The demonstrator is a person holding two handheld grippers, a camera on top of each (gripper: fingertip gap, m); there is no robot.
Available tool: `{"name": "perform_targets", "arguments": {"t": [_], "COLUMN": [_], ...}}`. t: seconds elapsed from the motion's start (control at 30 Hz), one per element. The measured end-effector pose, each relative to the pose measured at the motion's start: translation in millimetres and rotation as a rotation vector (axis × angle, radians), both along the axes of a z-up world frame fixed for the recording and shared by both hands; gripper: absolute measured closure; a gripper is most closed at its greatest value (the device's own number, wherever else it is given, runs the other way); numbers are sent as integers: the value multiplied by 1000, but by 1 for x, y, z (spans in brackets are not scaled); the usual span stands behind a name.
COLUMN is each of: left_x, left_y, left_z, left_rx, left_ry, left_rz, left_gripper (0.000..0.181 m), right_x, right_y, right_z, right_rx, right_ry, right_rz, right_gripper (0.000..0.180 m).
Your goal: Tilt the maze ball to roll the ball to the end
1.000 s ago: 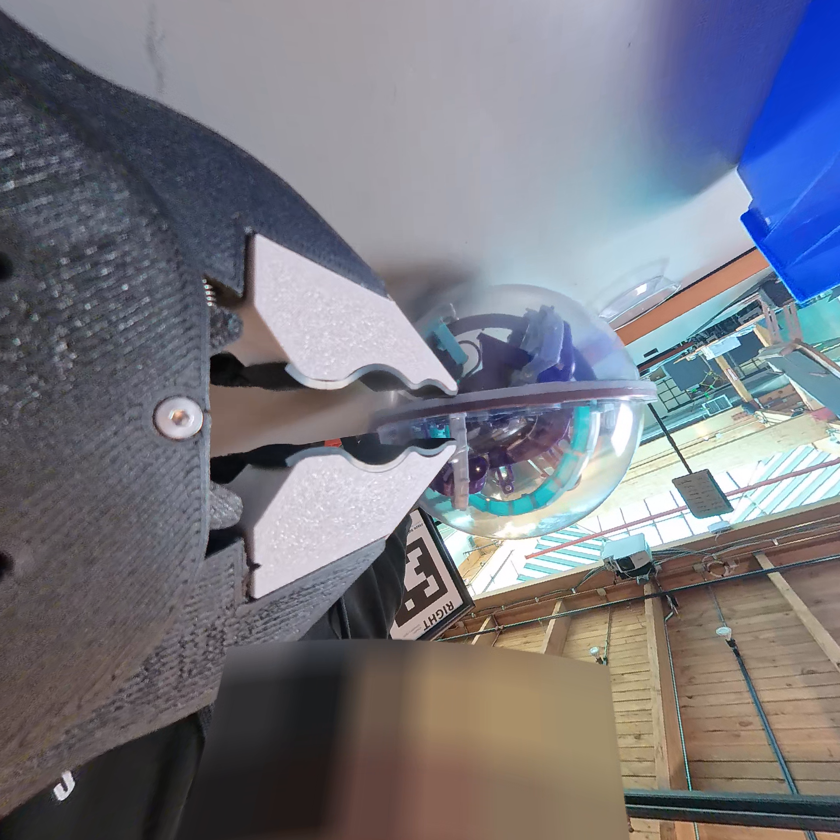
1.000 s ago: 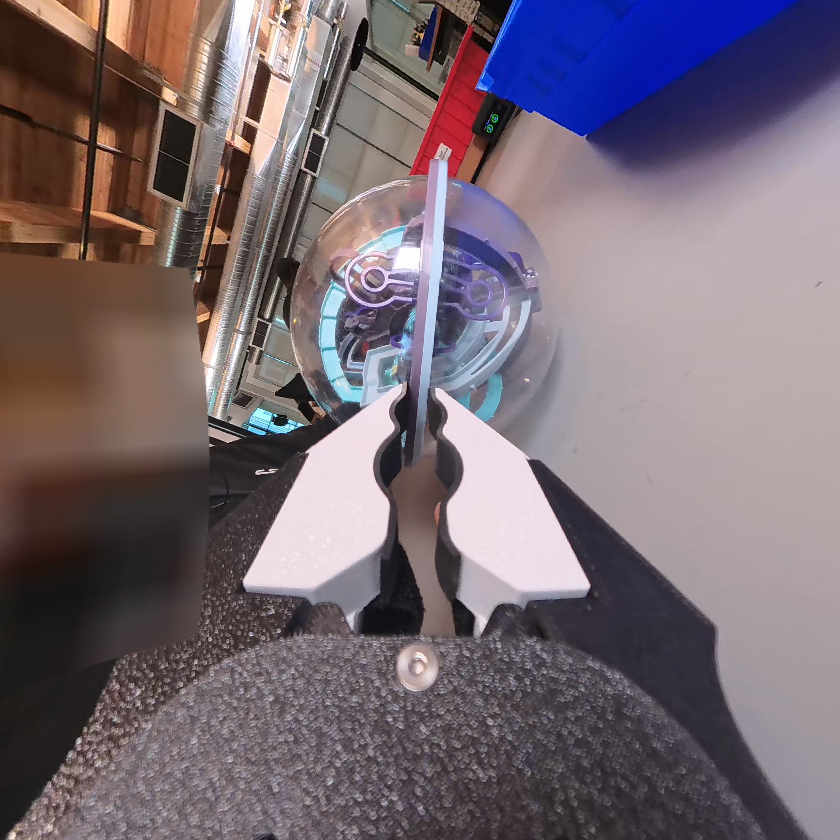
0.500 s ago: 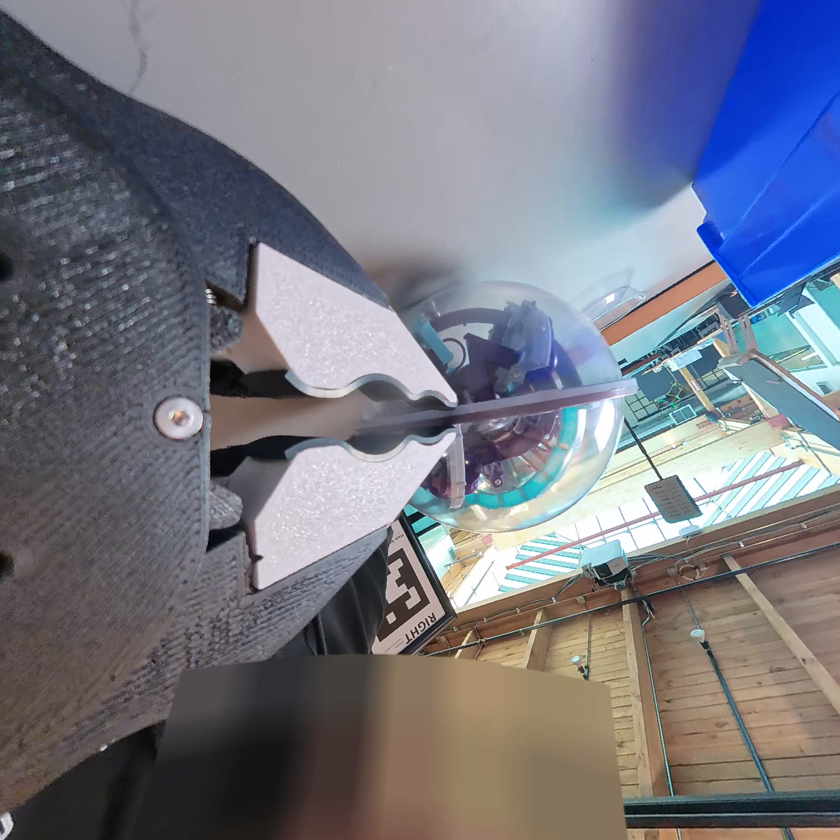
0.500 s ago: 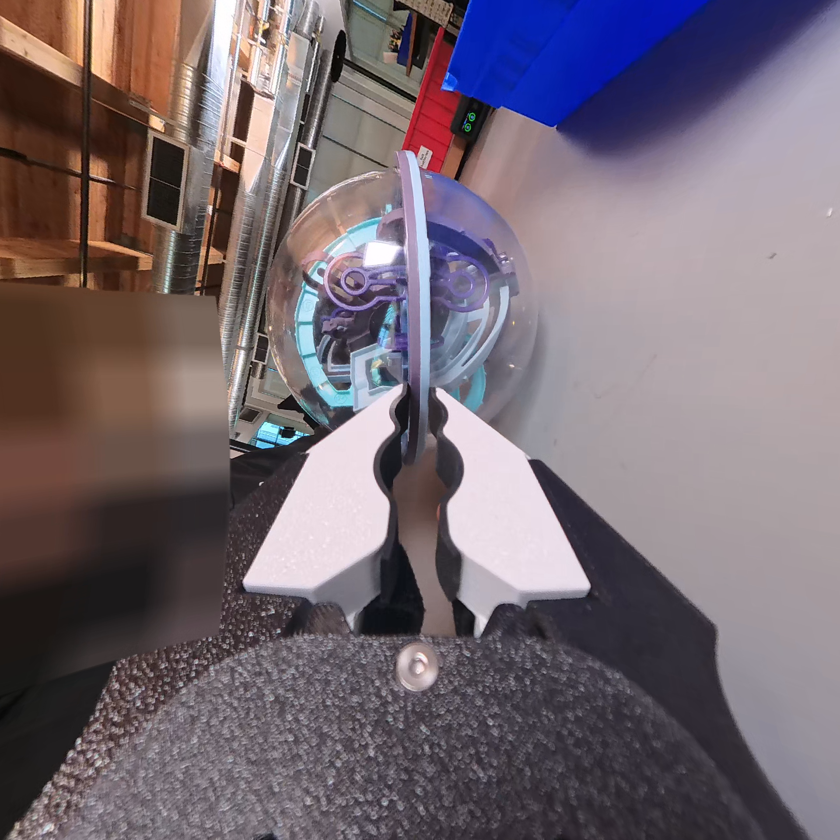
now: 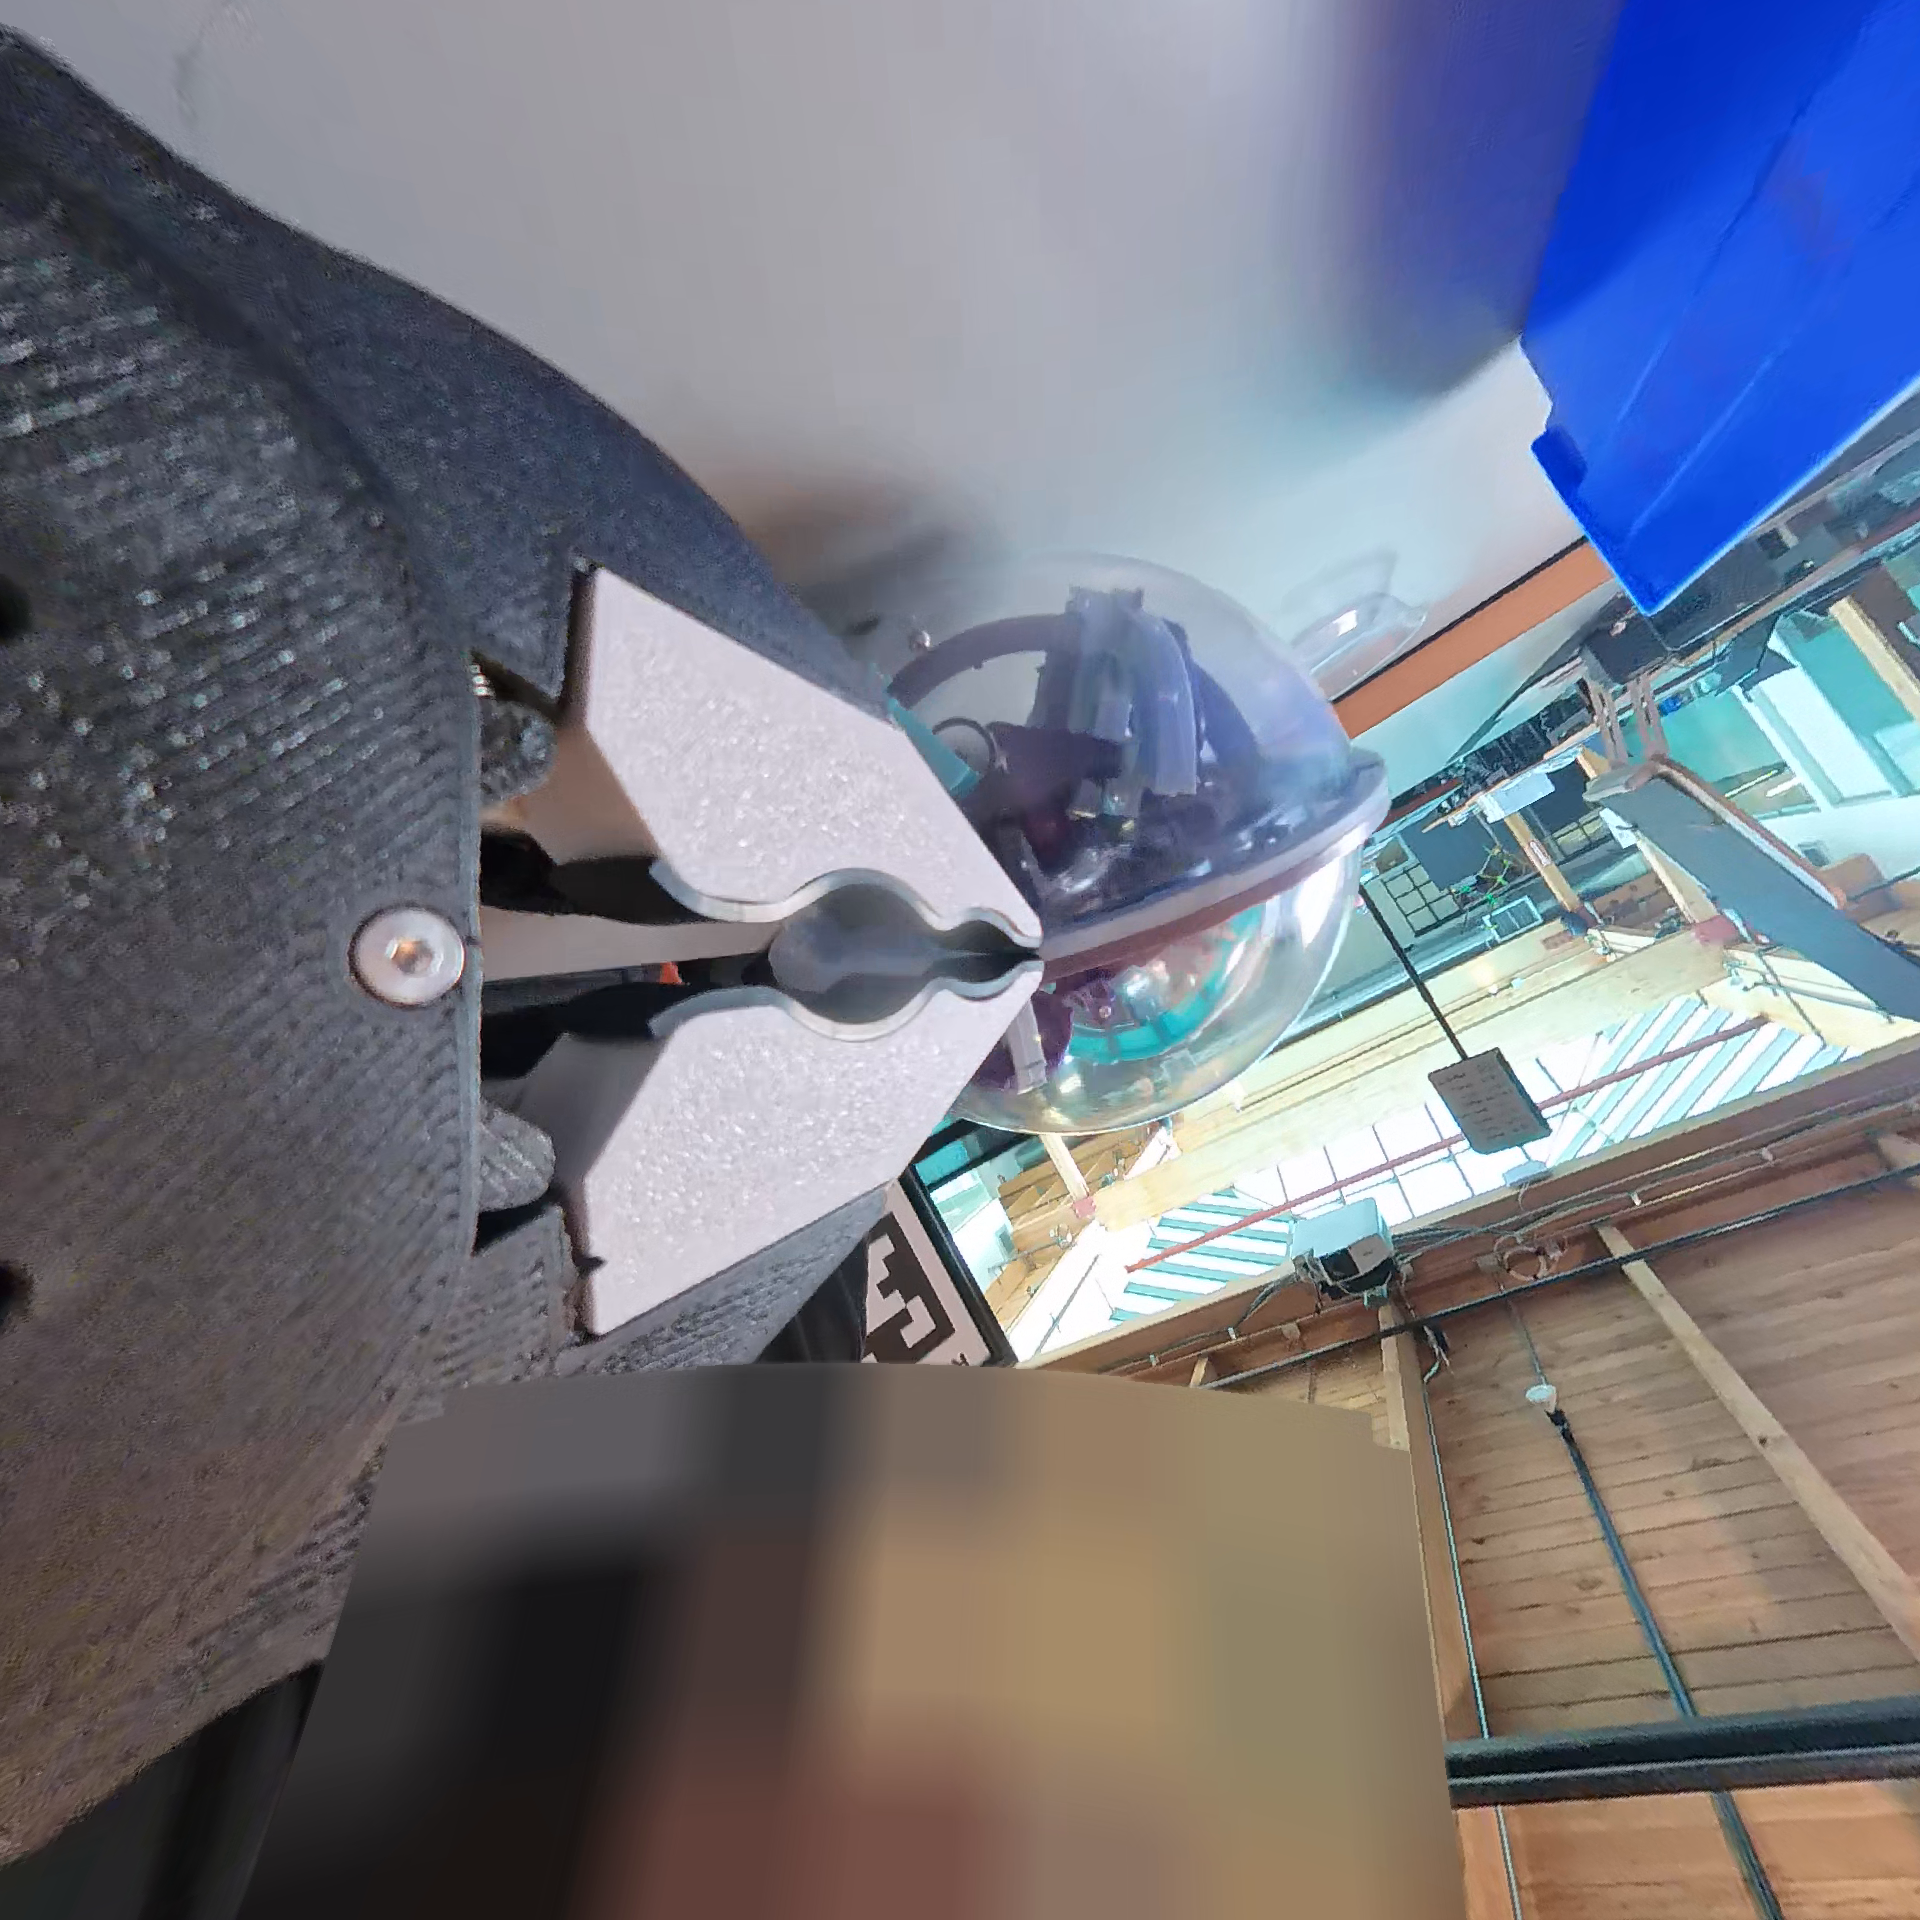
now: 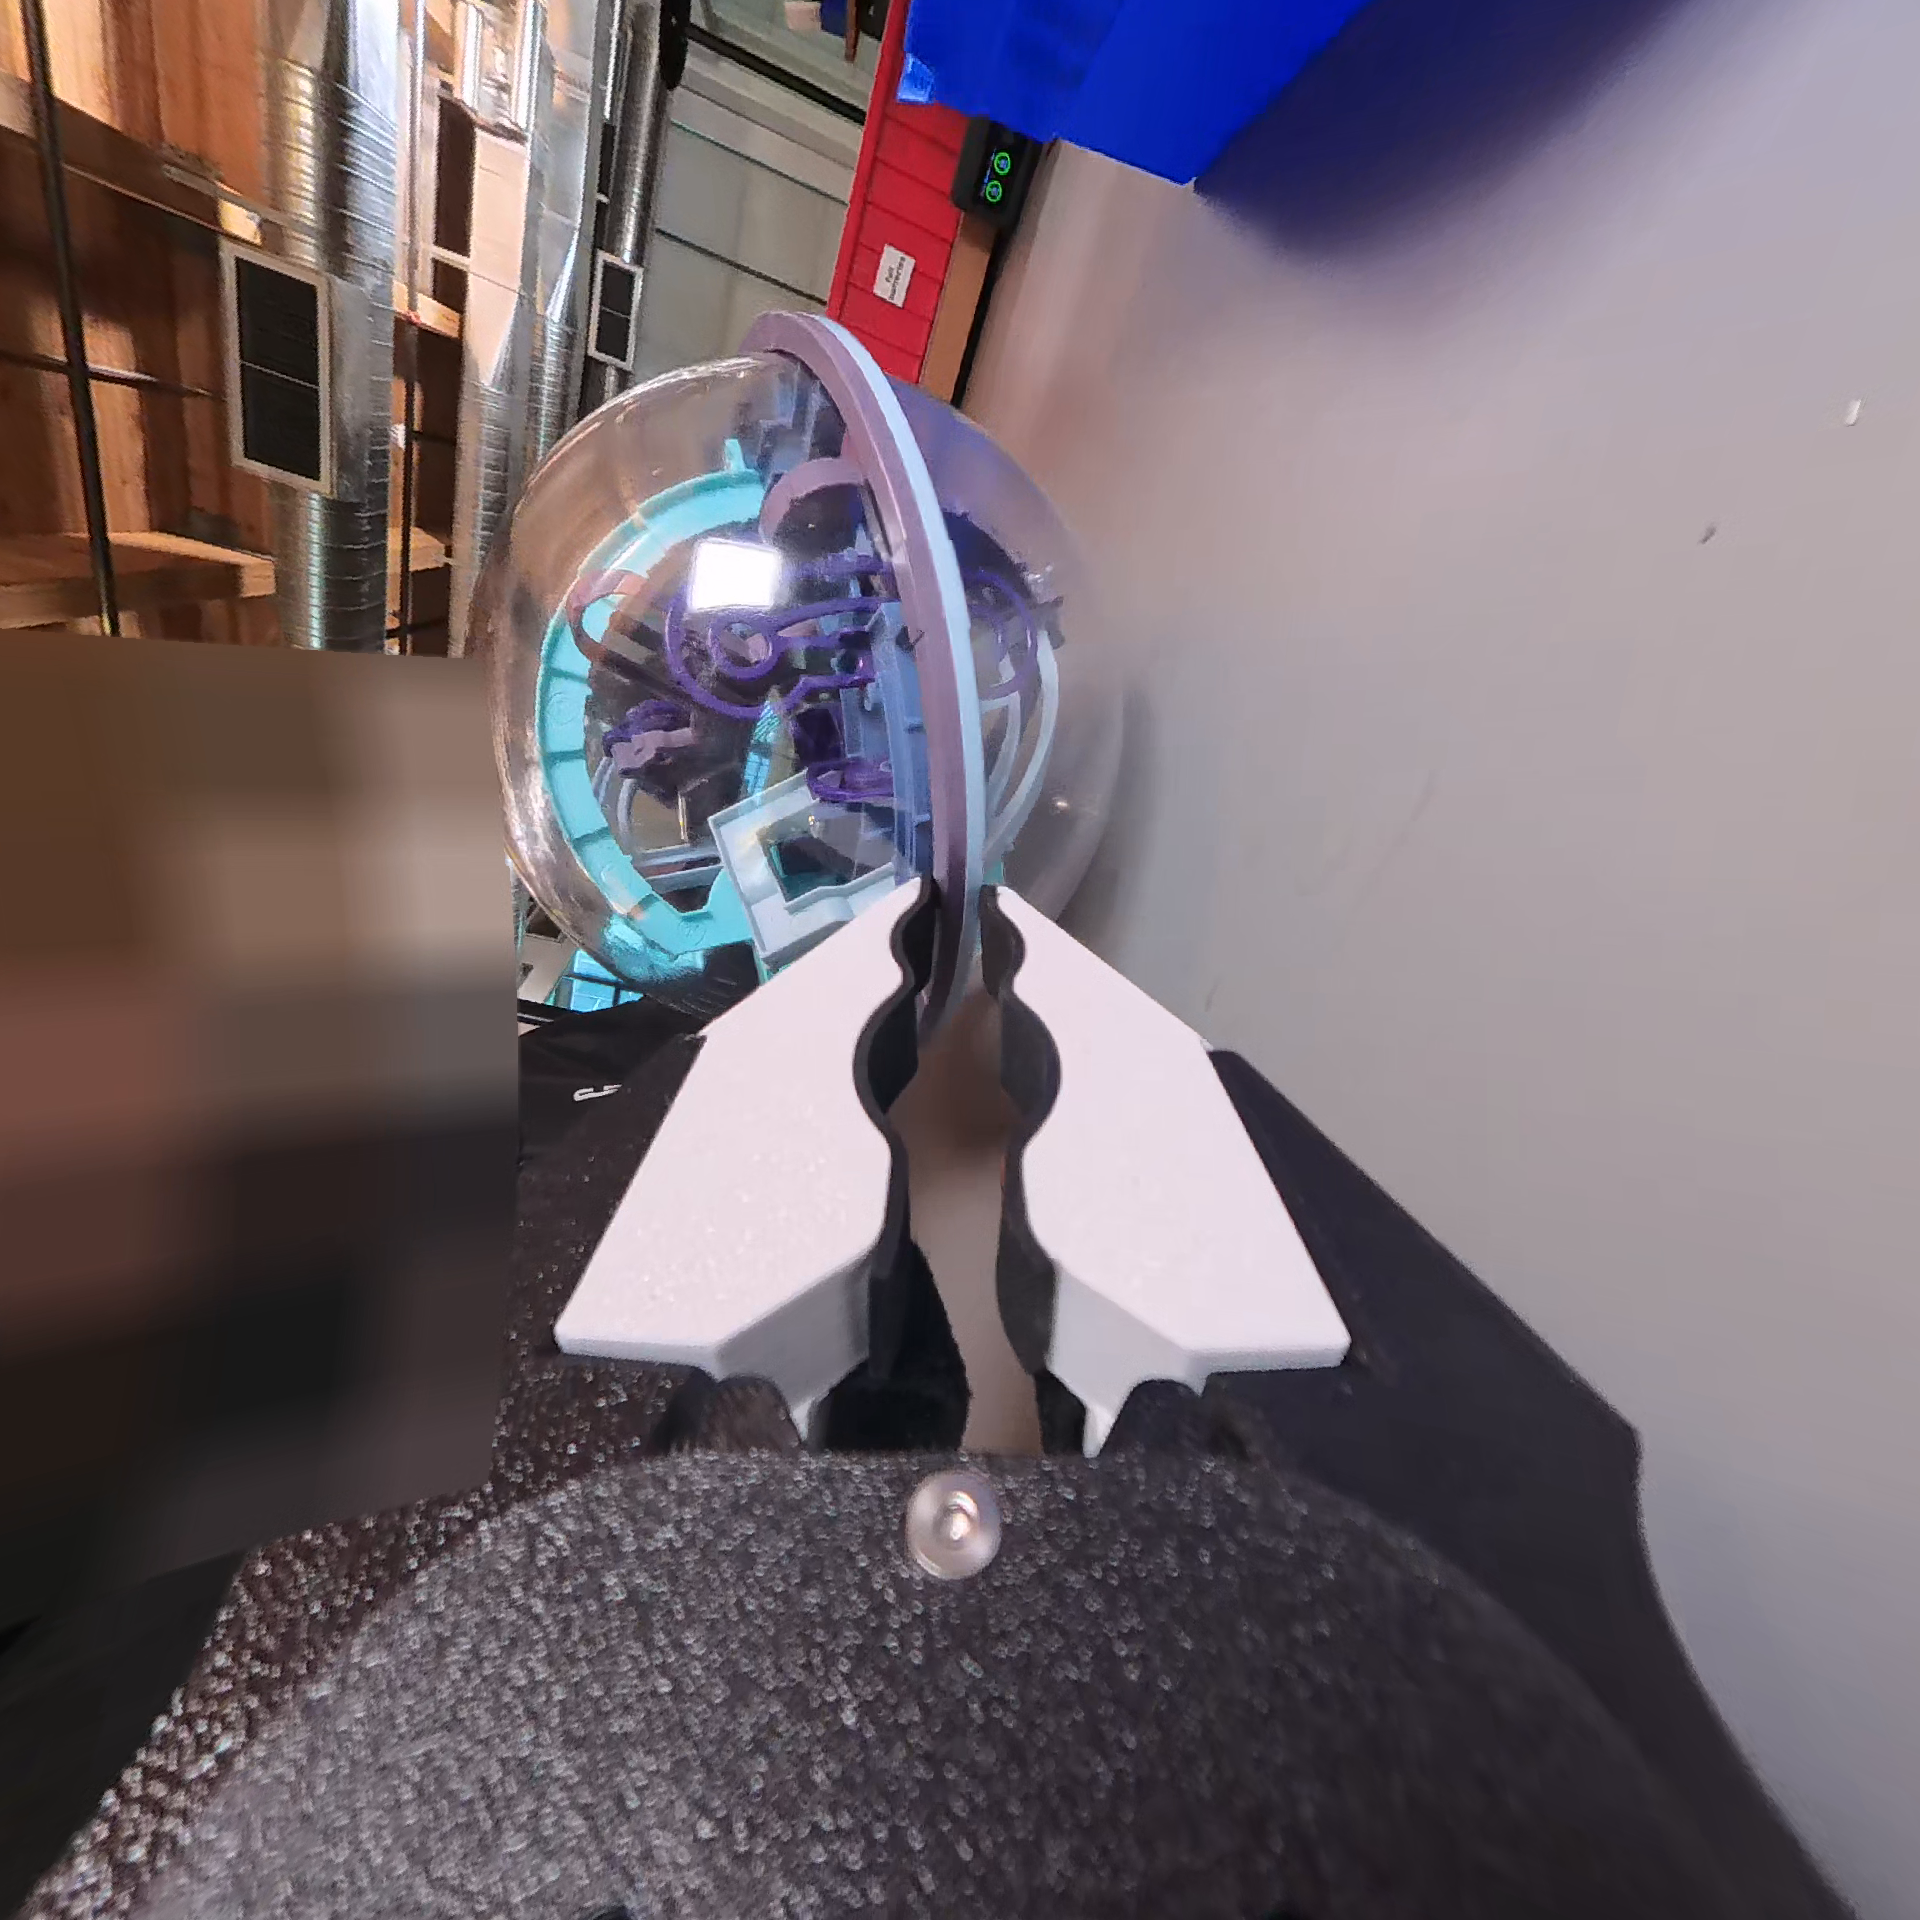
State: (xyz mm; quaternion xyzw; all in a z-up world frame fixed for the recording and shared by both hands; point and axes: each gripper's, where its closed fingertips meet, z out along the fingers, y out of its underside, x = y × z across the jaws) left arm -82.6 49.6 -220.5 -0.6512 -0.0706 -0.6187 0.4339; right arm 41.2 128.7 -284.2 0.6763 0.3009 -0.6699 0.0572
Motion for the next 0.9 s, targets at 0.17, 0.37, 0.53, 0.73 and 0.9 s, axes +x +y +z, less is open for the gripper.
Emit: {"name": "perform_targets", "arguments": {"t": [0.17, 0.37, 0.53, 0.73, 0.9], "left_x": [-2, -4, -10, -26, -29], "left_y": [-1, -3, 0, 7, 12], "left_z": [2, 5, 2, -11, -19], "left_rx": [7, 21, 20, 0, -19], "left_ry": [4, 0, 4, 31, 45], "left_rz": [11, 11, 34, 109, 128], "left_gripper": [181, 181, 181, 181, 181], "right_x": [-7, -12, -12, -11, -9], "right_y": [-1, -3, -3, -7, -10], "right_z": [-9, -13, -10, -2, 4], "right_rx": [11, 11, 12, 30, 37], "right_ry": [-36, -52, -28, 19, 48], "right_rz": [13, 33, 31, 46, 51], "right_gripper": [174, 175, 175, 176, 176]}}
